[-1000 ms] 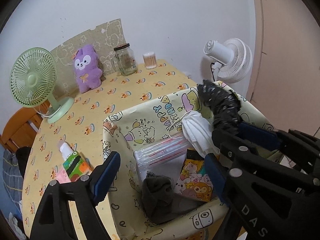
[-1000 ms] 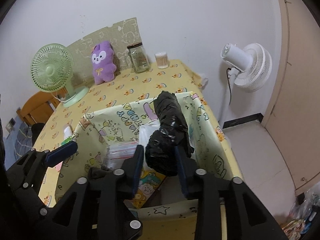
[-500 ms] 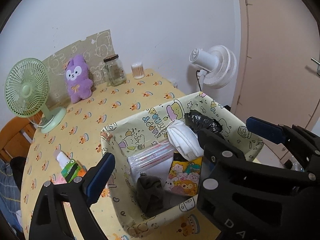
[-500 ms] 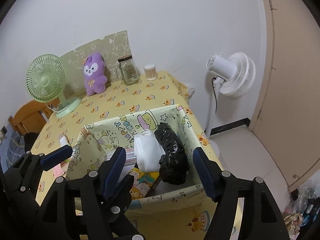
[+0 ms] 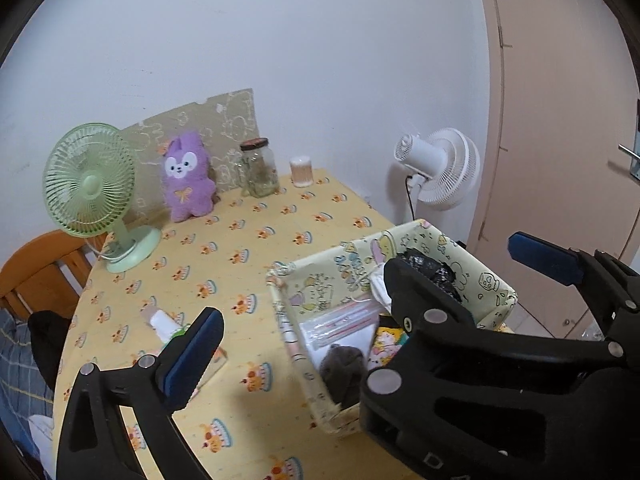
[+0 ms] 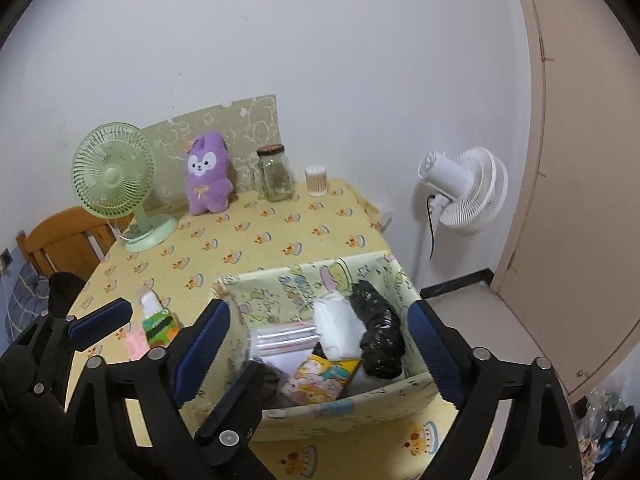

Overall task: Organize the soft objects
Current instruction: 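Withdraw both tools from the gift-paper box back over the table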

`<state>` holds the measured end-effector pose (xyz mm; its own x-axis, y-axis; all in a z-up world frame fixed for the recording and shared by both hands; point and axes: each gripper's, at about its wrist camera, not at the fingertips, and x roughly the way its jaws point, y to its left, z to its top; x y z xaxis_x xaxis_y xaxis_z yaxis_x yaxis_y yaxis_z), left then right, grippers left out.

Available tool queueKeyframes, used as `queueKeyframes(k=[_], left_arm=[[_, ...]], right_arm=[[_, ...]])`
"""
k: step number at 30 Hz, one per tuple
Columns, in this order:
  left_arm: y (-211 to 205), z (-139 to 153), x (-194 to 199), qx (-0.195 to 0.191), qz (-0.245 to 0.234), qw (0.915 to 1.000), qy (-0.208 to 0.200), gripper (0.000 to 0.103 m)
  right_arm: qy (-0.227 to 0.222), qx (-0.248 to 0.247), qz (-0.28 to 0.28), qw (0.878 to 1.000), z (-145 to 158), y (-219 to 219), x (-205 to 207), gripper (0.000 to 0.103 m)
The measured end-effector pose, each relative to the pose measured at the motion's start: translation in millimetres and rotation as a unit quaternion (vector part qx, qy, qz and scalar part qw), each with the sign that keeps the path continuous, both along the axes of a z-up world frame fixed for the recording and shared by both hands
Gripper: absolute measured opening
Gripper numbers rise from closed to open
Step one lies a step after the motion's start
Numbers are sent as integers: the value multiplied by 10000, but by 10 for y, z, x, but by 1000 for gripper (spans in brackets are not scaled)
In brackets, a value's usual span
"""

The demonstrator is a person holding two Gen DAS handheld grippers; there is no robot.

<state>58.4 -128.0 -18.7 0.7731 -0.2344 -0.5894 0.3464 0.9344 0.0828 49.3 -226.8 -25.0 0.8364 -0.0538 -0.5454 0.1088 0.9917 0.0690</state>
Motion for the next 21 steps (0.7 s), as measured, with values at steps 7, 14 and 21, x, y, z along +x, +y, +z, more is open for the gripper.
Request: queueKeyframes(k=[7, 14, 21], left_arm=[[256, 78, -77, -101, 146, 9998, -122, 102], [481, 100, -96, -115, 273, 9994, -170, 102], [704, 115, -101, -95, 386, 9990, -205, 103]], right_arm=[[-129, -118, 92, 9998, 112, 233, -47, 98], [-181, -157, 220, 9995, 156, 460, -36, 98], [-212, -158, 341, 9991, 176, 708, -22, 99]])
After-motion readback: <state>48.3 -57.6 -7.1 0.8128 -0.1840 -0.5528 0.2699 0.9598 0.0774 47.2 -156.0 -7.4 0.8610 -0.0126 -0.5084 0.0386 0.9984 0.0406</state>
